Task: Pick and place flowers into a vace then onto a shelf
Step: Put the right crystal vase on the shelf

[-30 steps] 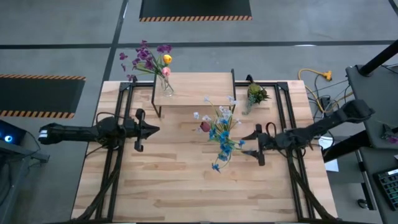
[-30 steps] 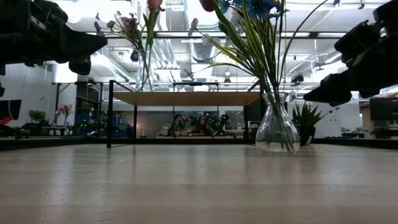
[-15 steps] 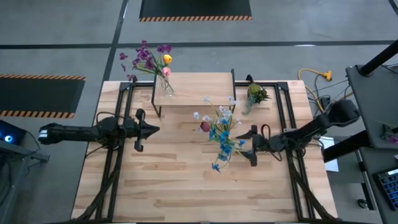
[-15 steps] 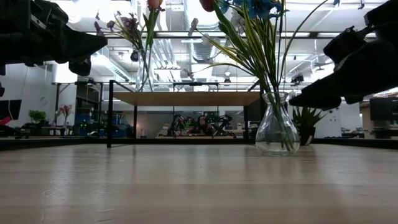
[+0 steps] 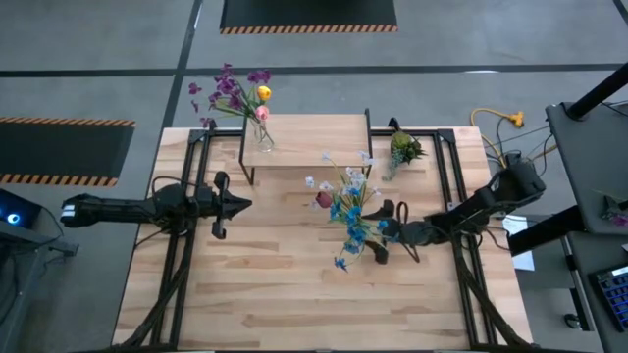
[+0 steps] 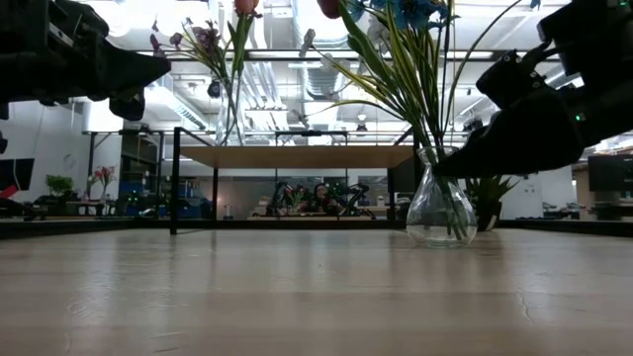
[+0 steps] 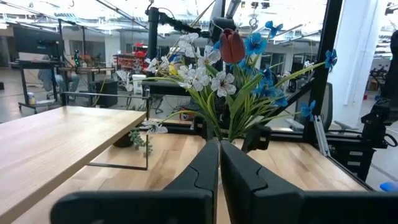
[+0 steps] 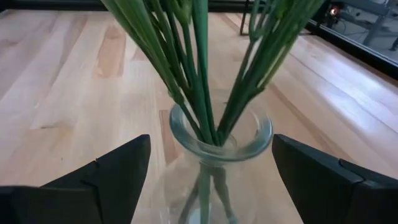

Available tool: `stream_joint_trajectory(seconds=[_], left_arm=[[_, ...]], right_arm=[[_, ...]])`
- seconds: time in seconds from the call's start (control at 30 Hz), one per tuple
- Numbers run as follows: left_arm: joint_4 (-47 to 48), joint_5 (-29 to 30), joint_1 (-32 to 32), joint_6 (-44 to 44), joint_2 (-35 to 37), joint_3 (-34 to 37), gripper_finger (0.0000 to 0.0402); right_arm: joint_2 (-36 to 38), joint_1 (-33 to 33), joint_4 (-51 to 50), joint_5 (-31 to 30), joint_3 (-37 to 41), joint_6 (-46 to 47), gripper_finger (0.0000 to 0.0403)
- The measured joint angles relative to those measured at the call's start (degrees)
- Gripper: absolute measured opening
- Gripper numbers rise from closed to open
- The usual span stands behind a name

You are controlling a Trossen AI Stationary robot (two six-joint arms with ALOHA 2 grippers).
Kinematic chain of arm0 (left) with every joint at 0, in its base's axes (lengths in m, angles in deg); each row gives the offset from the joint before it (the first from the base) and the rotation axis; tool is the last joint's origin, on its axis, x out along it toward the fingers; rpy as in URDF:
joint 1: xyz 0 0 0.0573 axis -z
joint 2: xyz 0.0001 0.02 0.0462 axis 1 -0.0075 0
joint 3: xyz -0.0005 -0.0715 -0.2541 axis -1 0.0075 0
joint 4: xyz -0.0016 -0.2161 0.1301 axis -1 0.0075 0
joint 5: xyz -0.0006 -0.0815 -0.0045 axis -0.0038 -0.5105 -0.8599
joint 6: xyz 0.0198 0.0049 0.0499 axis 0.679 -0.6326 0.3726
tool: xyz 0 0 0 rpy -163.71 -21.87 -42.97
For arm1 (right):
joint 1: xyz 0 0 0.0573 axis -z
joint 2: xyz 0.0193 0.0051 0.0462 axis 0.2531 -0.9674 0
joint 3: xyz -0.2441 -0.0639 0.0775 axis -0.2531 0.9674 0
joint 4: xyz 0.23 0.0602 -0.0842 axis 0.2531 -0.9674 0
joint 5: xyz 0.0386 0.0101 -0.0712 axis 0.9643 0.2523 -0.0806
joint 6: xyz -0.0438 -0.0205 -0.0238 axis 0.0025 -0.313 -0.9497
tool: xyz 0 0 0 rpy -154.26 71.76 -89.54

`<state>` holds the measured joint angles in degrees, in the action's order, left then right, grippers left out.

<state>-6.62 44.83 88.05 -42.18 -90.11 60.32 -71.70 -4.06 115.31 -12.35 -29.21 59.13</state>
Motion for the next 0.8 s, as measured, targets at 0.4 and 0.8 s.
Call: stream_joint_trajectory(seconds=[0.4, 0.8], left_arm=[[0.5, 0.0, 0.0, -1.3, 0.0, 0.0, 0.0], [2.2, -0.1, 0.0, -1.3, 0.0, 0.0, 0.0]], right_arm=[[0.1, 0.0, 0.2, -0.1, -1.4, 2.2, 0.0316], [-0.5, 0.0, -0.2, -0.1, -1.7, 2.0, 0.0177]])
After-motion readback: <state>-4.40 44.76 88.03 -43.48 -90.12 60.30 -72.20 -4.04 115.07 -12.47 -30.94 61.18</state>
